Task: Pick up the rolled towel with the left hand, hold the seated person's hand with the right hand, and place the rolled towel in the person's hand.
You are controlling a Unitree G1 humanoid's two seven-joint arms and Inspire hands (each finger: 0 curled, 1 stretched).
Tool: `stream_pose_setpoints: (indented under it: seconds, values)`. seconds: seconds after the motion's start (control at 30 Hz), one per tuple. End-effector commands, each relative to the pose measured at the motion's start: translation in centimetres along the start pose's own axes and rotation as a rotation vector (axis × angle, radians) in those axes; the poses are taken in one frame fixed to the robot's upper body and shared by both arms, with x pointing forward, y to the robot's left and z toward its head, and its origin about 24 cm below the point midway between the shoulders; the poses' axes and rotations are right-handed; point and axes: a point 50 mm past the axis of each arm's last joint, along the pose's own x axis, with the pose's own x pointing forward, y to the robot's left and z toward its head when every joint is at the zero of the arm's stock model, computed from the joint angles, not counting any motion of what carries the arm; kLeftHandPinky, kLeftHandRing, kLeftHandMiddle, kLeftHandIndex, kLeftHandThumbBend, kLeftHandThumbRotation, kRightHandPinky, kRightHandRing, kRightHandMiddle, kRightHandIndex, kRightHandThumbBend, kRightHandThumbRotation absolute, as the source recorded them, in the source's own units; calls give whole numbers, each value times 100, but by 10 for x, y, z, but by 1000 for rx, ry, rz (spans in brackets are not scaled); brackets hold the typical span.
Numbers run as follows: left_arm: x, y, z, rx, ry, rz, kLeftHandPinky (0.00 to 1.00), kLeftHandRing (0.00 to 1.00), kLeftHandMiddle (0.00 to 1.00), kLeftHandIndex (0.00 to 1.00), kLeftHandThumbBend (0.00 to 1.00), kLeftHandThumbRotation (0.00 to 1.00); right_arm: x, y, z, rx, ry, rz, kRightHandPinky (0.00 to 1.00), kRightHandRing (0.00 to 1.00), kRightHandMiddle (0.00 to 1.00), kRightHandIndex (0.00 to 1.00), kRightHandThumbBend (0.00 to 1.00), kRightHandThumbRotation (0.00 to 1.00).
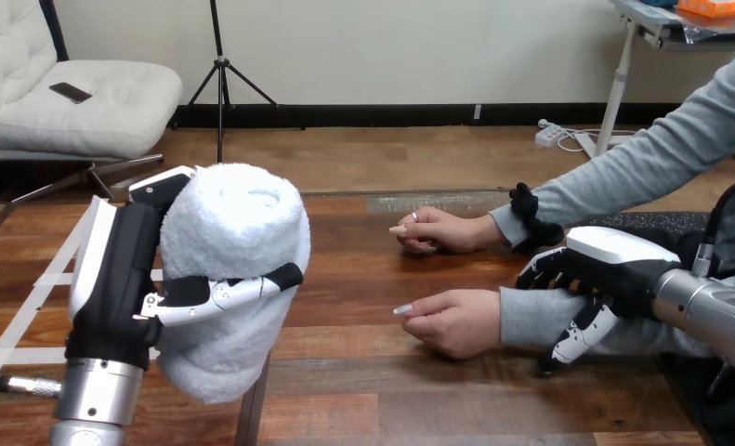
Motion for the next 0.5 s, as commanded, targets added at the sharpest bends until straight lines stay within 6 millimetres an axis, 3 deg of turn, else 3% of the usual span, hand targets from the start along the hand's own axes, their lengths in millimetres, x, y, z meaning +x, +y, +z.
stream_pose_setpoints:
  seconds: [0.0,0.47]
  values:
    - [12,8,19,-15,-121,49,36,38,41,42,67,0,4,-29,9,-48,-26,-75,61,69,73,72,100,19]
    - [11,9,20,-13,-123,46,36,38,41,42,67,0,7,-26,11,-56,-14,-68,58,63,67,67,100,13]
